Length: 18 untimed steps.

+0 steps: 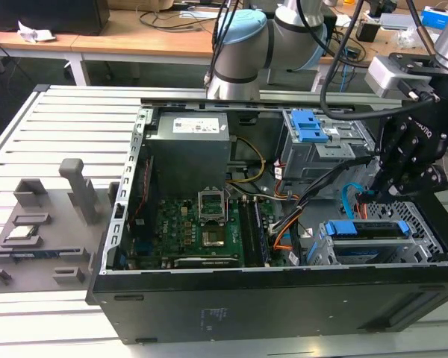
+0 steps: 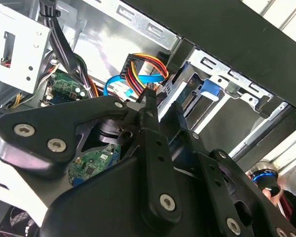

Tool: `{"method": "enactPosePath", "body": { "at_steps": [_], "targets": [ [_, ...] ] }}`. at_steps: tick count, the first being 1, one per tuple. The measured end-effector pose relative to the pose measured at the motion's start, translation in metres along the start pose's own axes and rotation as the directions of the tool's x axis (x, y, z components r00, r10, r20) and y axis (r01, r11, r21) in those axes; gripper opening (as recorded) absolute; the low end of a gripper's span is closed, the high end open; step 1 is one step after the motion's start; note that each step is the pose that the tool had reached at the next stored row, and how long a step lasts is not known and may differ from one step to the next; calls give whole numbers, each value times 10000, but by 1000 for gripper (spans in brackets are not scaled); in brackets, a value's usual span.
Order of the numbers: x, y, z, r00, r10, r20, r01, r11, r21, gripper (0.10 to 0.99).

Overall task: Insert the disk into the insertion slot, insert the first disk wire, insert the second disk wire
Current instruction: 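Insert the first disk wire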

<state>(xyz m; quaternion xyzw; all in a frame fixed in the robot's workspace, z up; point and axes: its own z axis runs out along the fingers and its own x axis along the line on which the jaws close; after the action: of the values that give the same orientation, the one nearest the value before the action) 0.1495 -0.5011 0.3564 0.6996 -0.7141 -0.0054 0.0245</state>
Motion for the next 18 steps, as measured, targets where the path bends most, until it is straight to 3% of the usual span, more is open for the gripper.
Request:
{"method": "enactPosePath", "body": {
  "at_steps": [2, 4, 8, 13, 18],
  "targets": [
    [0, 0, 0, 10000, 0, 0, 0, 10000, 0, 286],
    [0, 0, 1, 10000, 0, 0, 0, 10000, 0, 165],
    [7, 0, 3, 10000, 1, 3, -1, 10000, 0, 165],
    [199, -4, 11, 10000, 4, -78, -4, 10000, 2, 165],
    [252, -18, 57, 9999, 7, -133, -7, 10000, 3, 165]
  ]
}}
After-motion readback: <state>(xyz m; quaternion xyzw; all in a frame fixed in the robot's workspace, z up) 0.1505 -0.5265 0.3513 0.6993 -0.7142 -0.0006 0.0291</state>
